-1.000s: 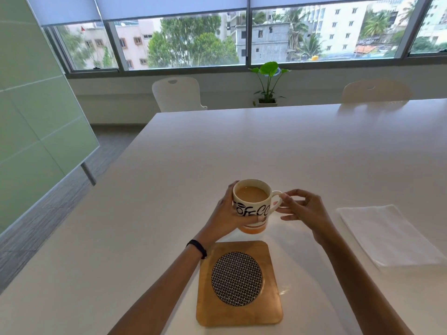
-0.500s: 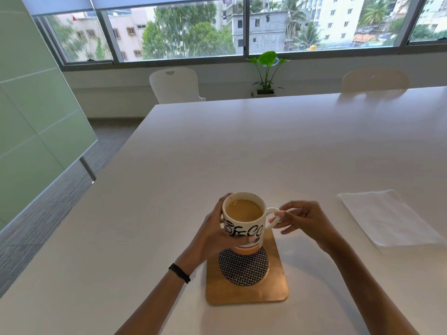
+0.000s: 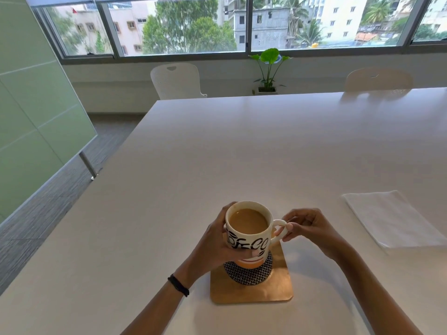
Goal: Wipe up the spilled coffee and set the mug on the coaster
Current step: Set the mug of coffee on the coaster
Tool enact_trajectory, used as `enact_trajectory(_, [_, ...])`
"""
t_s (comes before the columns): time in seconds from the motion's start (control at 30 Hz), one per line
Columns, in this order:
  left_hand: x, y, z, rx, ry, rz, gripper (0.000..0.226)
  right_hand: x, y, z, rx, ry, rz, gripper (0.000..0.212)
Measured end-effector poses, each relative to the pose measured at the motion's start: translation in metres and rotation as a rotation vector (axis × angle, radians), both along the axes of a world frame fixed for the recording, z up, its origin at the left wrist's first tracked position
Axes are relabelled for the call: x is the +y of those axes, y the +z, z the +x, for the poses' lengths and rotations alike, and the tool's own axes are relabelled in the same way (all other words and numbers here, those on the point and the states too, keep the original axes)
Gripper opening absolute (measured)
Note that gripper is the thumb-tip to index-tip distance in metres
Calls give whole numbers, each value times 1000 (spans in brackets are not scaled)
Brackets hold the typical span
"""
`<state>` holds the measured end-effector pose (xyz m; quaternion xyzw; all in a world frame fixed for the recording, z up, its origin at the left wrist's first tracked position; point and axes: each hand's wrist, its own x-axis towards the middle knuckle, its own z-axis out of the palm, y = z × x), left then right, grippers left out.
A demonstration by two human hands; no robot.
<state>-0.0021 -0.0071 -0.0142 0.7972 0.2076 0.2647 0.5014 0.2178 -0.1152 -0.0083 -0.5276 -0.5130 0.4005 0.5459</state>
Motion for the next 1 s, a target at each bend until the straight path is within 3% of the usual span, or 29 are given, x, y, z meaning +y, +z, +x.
enact_trajectory(1.0, [-1, -2, -5, 38, -58, 58, 91, 1, -8, 6, 76, 141, -59, 19])
